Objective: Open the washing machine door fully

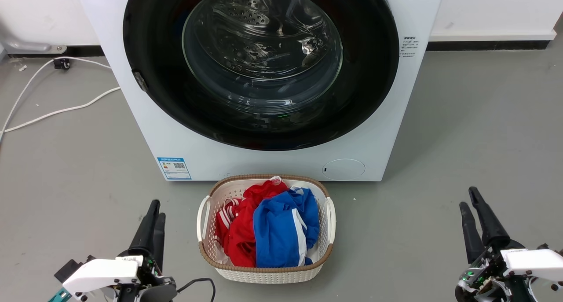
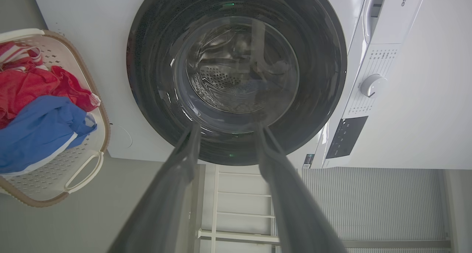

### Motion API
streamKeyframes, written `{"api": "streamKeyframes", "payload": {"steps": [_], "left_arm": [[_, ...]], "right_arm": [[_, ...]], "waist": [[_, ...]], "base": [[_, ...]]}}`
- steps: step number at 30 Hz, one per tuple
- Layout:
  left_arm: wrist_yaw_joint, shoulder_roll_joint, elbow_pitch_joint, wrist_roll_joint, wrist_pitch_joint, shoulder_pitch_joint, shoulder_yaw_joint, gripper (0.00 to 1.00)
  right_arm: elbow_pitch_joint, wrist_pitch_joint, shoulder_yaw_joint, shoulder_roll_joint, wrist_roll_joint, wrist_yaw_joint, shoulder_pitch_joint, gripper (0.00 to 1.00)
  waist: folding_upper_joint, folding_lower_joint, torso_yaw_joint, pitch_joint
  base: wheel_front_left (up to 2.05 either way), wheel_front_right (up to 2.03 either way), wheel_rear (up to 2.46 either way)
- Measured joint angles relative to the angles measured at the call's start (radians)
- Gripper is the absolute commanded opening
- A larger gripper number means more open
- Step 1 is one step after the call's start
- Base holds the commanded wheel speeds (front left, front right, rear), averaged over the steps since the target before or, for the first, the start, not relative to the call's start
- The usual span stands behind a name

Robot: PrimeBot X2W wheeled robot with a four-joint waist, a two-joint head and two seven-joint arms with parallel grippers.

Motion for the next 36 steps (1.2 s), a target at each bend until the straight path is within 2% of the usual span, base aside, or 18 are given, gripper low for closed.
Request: {"api": "streamKeyframes", "payload": {"steps": [7, 15, 26, 36], "left_arm": [[0.000, 0.000, -0.024, 0.004, -0.035, 0.001, -0.039, 1.00], [0.000, 0.000, -0.060, 0.089, -0.072, 0.002, -0.051, 1.00], [0.000, 0.000, -0.090, 0.364, -0.116, 0.008, -0.077, 1.00], [0.018, 0.000, -0.107, 0.630, -0.151, 0.008, -0.105, 1.00]], "right_arm": [[-0.025, -0.033, 0.017, 0.001, -0.008, 0.000, 0.007, 1.00], [-0.052, -0.073, 0.041, -0.011, -0.100, 0.000, 0.020, 1.00], [-0.088, -0.120, 0.049, -0.023, -0.375, 0.000, 0.026, 1.00], [-0.117, -0.130, 0.038, -0.016, -0.650, 0.000, 0.039, 1.00]], "waist": [[0.0000, 0.0000, -0.001, -0.002], [0.0000, 0.0000, 0.000, -0.006], [0.0000, 0.0000, 0.002, -0.010], [0.0000, 0.0000, 0.003, -0.014]], "base": [[0.00, 0.00, 0.00], [0.00, 0.00, 0.00], [0.00, 0.00, 0.00], [0.00, 0.00, 0.00]]}}
